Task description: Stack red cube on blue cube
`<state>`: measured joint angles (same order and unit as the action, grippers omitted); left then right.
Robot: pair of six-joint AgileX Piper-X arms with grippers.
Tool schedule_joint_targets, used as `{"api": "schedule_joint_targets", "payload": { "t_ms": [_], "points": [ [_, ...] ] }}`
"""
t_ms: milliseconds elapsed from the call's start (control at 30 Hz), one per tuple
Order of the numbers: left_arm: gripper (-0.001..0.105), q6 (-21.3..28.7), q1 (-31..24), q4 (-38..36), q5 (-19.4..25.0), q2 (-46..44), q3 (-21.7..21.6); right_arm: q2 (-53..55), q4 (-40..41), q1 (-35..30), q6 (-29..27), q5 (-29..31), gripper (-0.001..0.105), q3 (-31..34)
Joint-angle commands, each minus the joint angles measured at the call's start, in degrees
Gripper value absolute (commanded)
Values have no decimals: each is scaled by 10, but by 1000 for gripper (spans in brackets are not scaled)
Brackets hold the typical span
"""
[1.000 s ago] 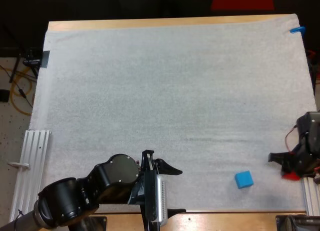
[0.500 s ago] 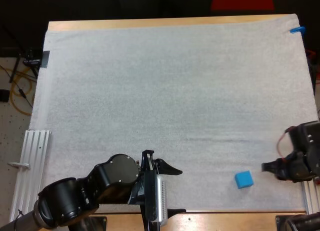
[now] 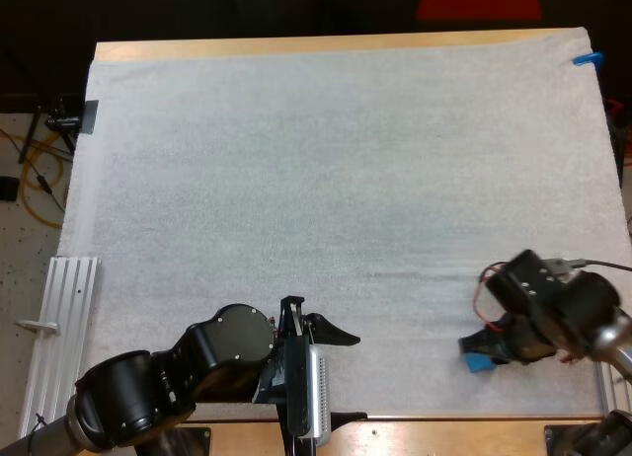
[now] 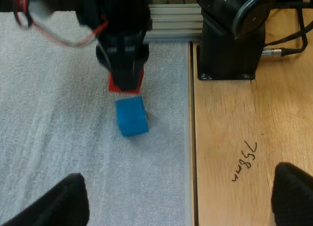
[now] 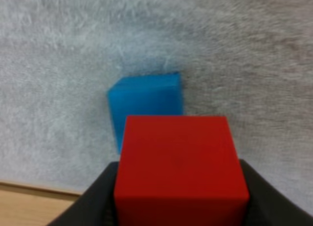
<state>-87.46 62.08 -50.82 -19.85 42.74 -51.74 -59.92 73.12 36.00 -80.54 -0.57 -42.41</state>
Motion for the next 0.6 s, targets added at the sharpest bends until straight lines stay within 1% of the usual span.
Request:
{"api": "schedule_joint_targets", "payload": {
  "t_ms": [0, 267, 500, 567],
  "points": [
    [73, 3, 2, 6, 3, -3, -4, -16, -10, 10, 6, -8, 0, -4],
    [73, 3, 2, -15, 3, -3, -4, -80, -57, 43, 9, -22, 0, -4],
    [73, 3, 2, -15, 3, -3, -4, -116, -44, 43, 15, -12, 0, -4],
    [73, 3, 2, -15, 3, -3, -4, -119, -41, 43, 15, 0, 0, -4]
  ]
}}
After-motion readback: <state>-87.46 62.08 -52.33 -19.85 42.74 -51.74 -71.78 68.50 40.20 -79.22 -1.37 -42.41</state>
